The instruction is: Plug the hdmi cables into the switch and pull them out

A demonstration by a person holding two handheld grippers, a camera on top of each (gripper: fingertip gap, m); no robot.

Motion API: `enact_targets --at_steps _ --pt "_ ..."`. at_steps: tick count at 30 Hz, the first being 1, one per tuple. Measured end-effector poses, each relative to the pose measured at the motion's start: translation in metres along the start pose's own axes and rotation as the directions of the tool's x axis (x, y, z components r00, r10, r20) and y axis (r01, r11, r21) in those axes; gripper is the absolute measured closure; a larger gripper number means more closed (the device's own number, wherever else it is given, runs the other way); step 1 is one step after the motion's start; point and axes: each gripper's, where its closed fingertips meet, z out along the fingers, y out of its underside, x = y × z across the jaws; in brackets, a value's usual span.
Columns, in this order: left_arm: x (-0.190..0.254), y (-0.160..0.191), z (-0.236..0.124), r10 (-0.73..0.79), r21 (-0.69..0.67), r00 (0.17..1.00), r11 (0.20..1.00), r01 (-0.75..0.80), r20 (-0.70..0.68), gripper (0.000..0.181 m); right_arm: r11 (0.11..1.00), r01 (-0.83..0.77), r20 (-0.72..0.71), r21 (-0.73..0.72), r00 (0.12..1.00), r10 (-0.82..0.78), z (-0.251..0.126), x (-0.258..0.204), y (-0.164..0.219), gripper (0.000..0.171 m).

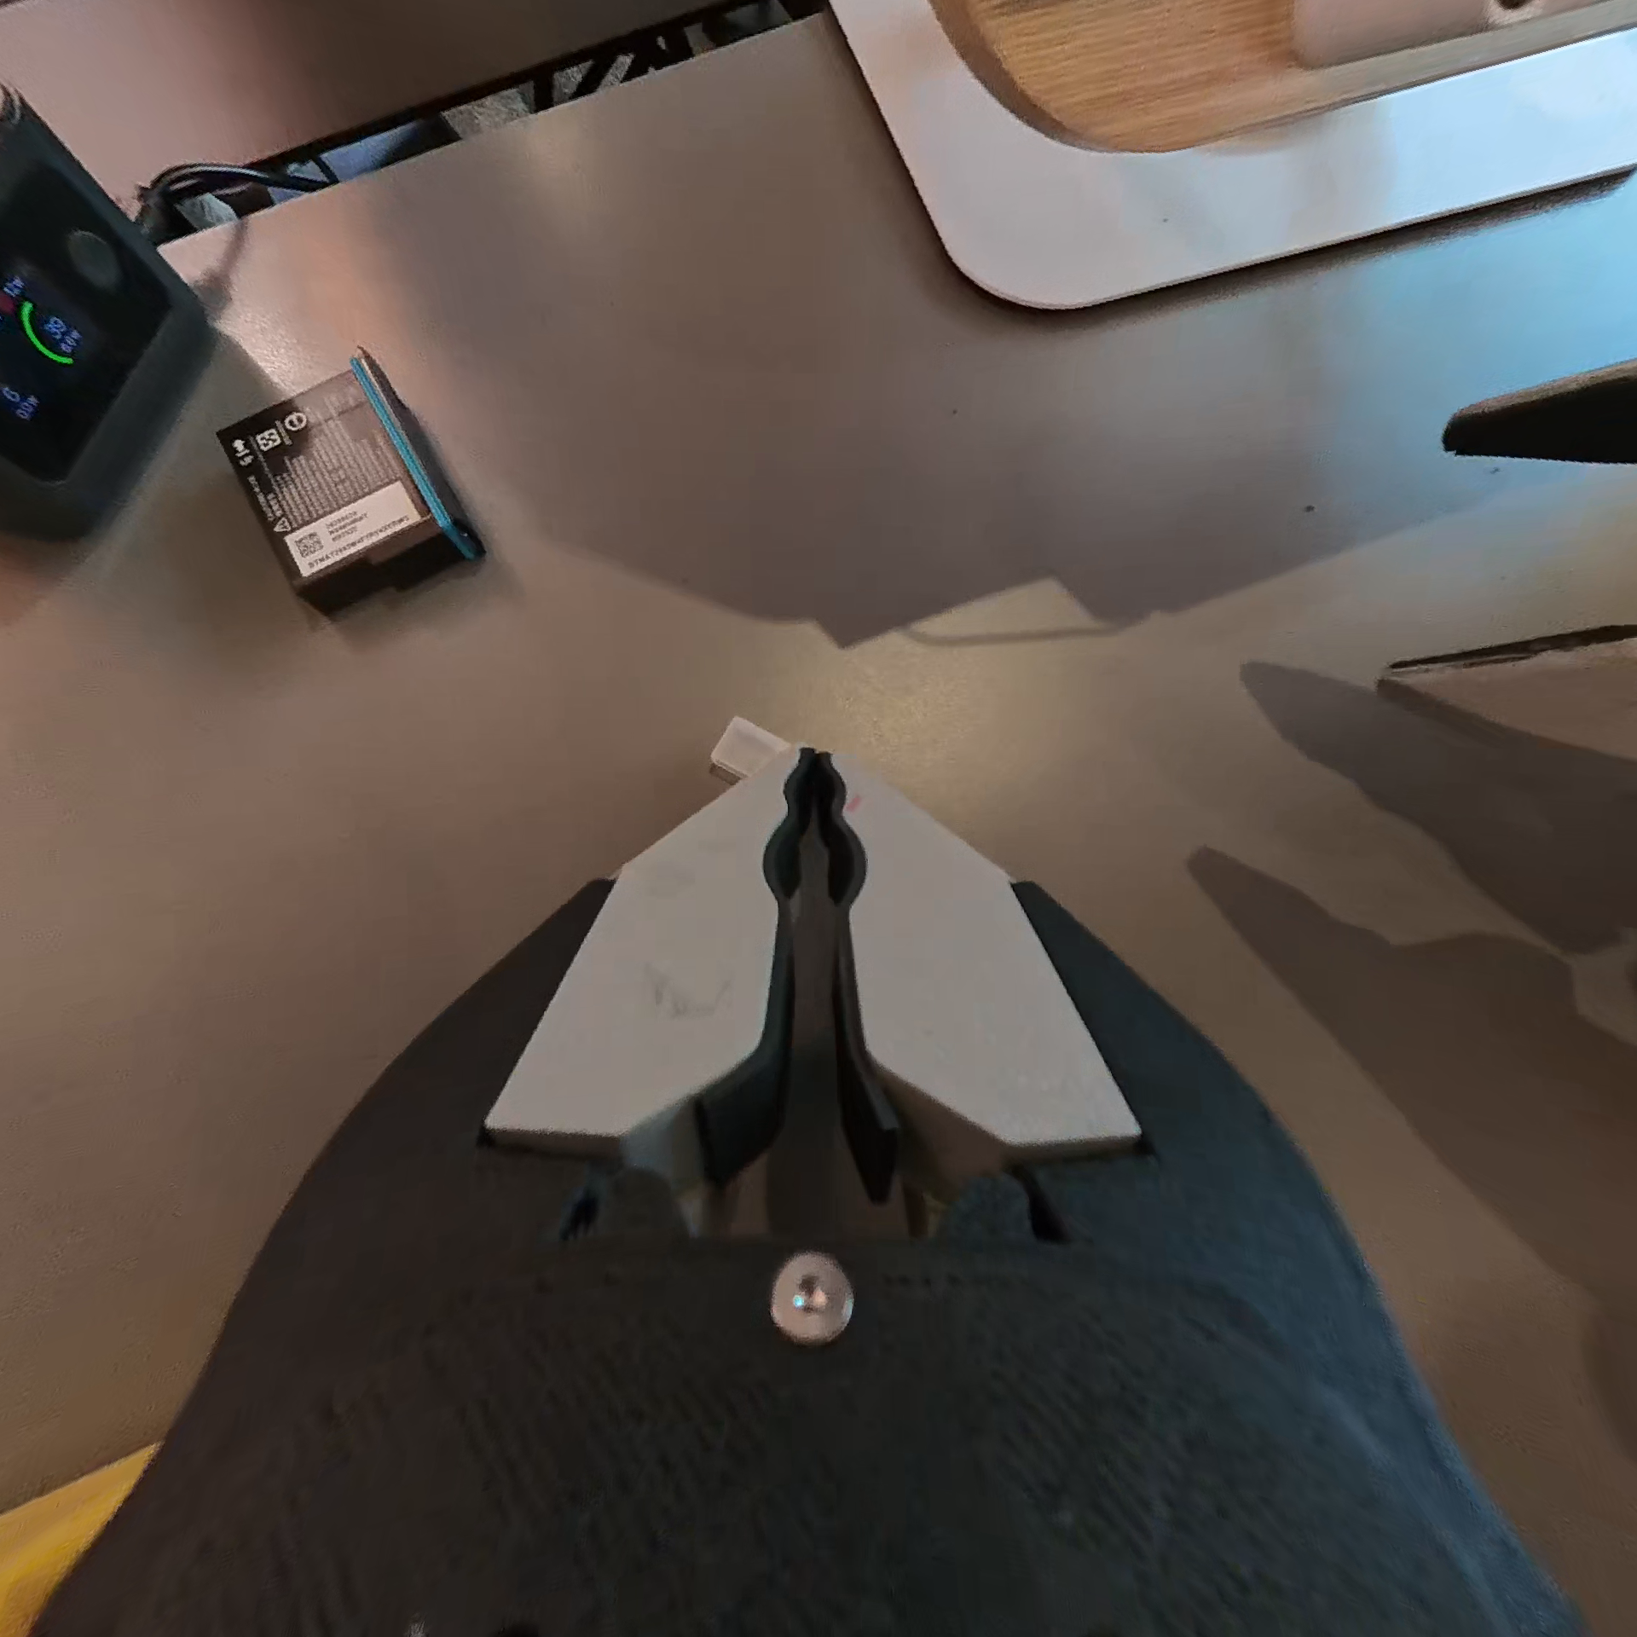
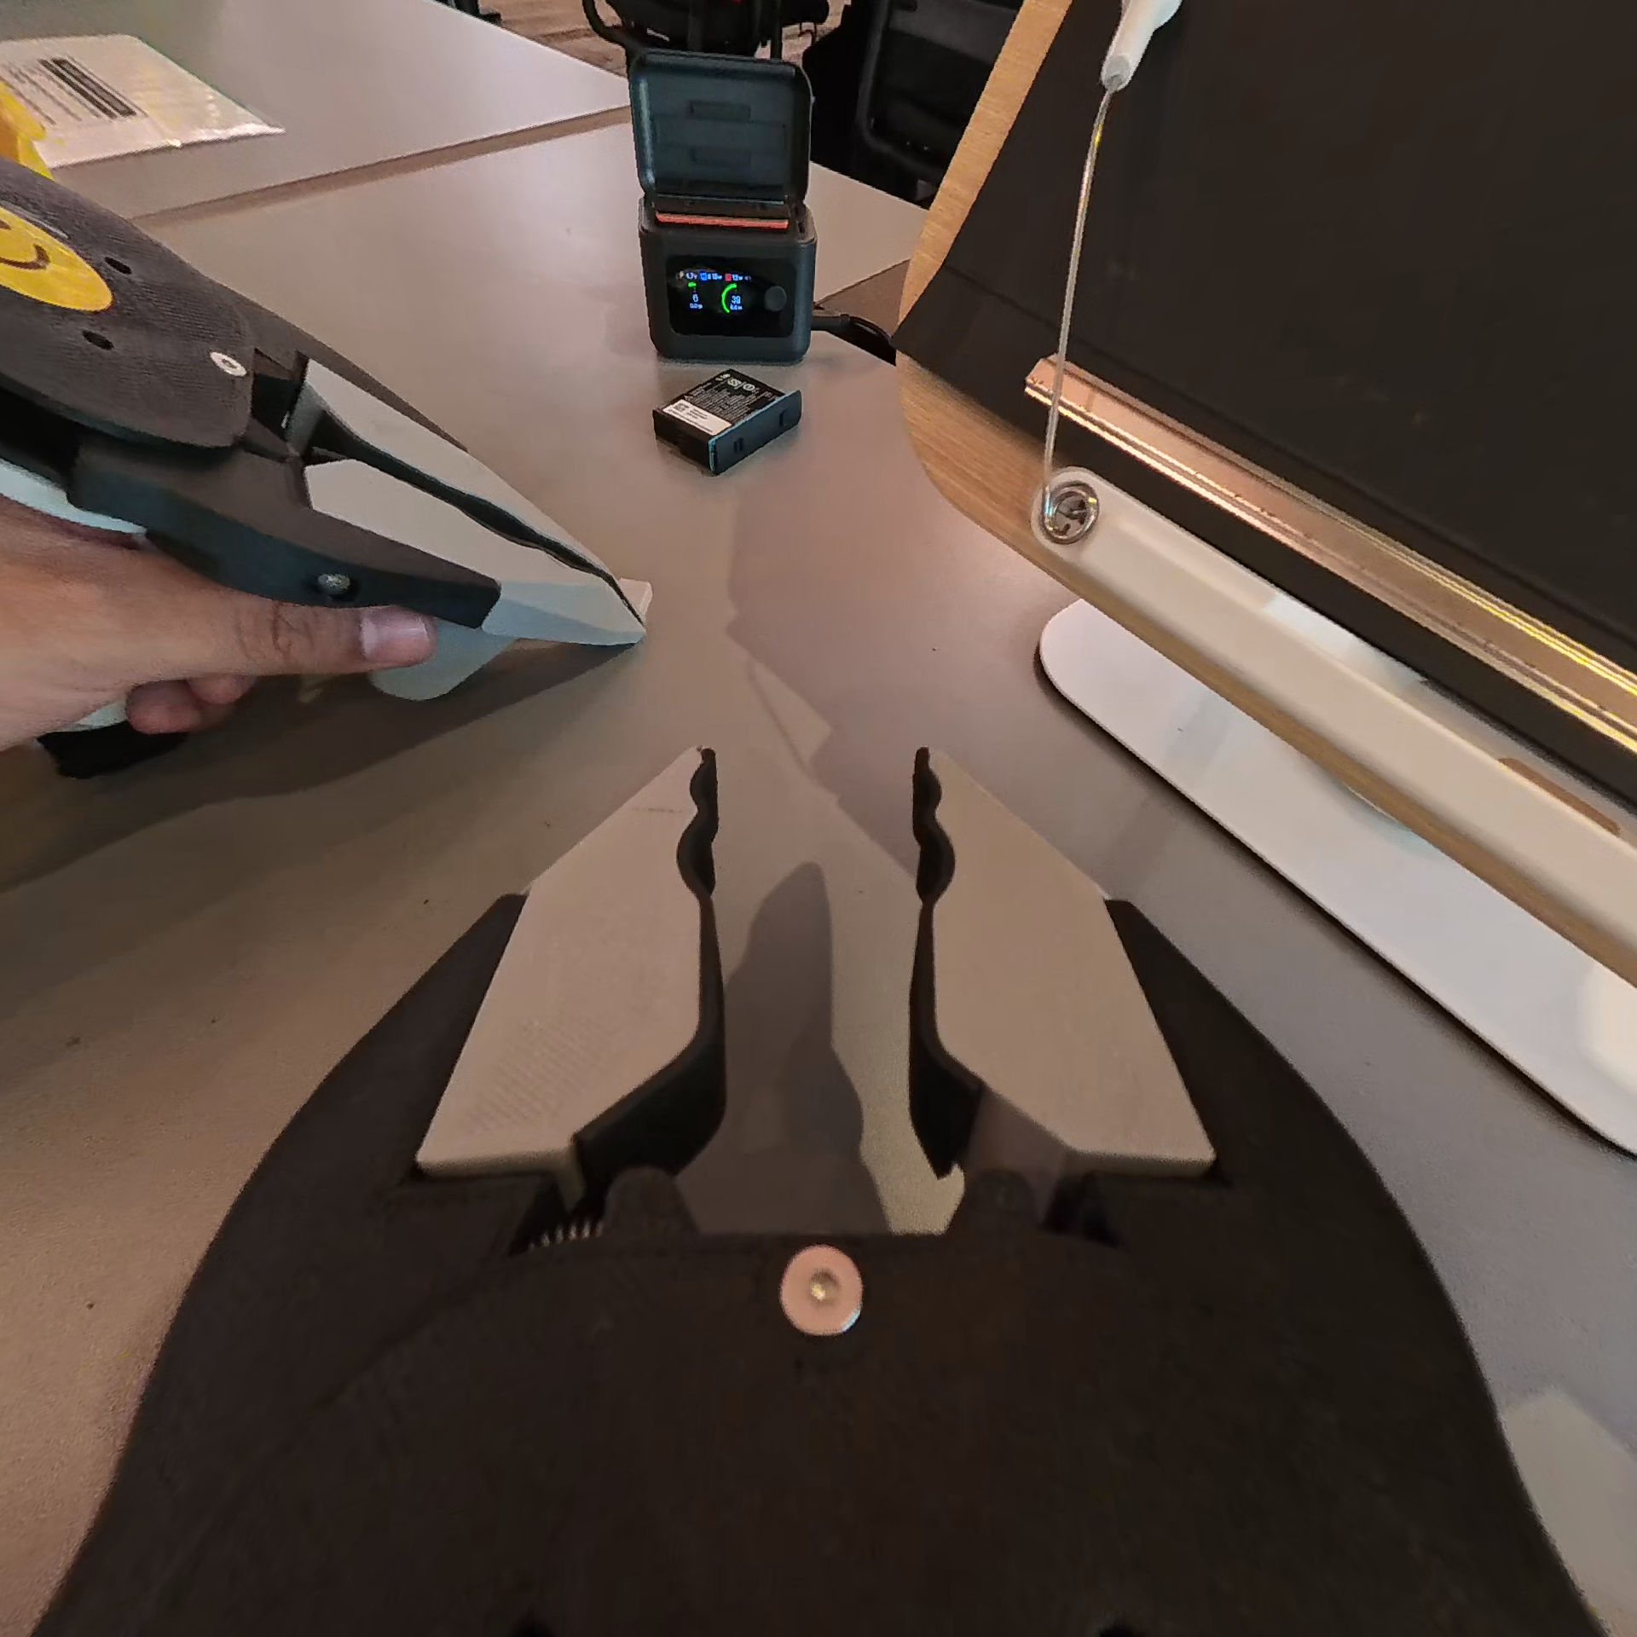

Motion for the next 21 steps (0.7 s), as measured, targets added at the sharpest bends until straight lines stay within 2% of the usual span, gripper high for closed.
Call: enact_targets --at_steps 12,13,15,17,21 --pt "-0.004 0.002 -0.003 -0.020 0.001 1.000 1.000 0.020 -0.003 0.181 1.000 0.003 0.002 -0.001 1.000 -0.003 0.000 -0.001 0.000 0.130" --pt "-0.004 0.002 -0.003 -0.019 0.004 1.000 1.000 0.019 -0.001 0.163 1.000 0.004 0.002 -0.001 1.000 -0.004 0.000 -0.001 0.000 0.130" --pt "-0.011 0.002 -0.001 -0.016 -0.010 0.999 1.000 0.016 0.050 0.102 1.000 0.004 0.002 0.001 1.000 -0.004 -0.001 -0.001 0.000 0.130" --pt "-0.015 0.001 0.000 -0.006 -0.011 0.997 1.000 0.007 0.079 0.088 1.000 0.003 0.002 0.002 1.000 -0.003 -0.001 -0.001 0.000 0.130" --pt "-0.015 0.000 0.000 0.006 -0.004 0.996 1.000 -0.006 0.090 0.090 1.000 0.004 0.001 0.002 1.000 -0.004 -0.001 -0.001 -0.001 0.130"
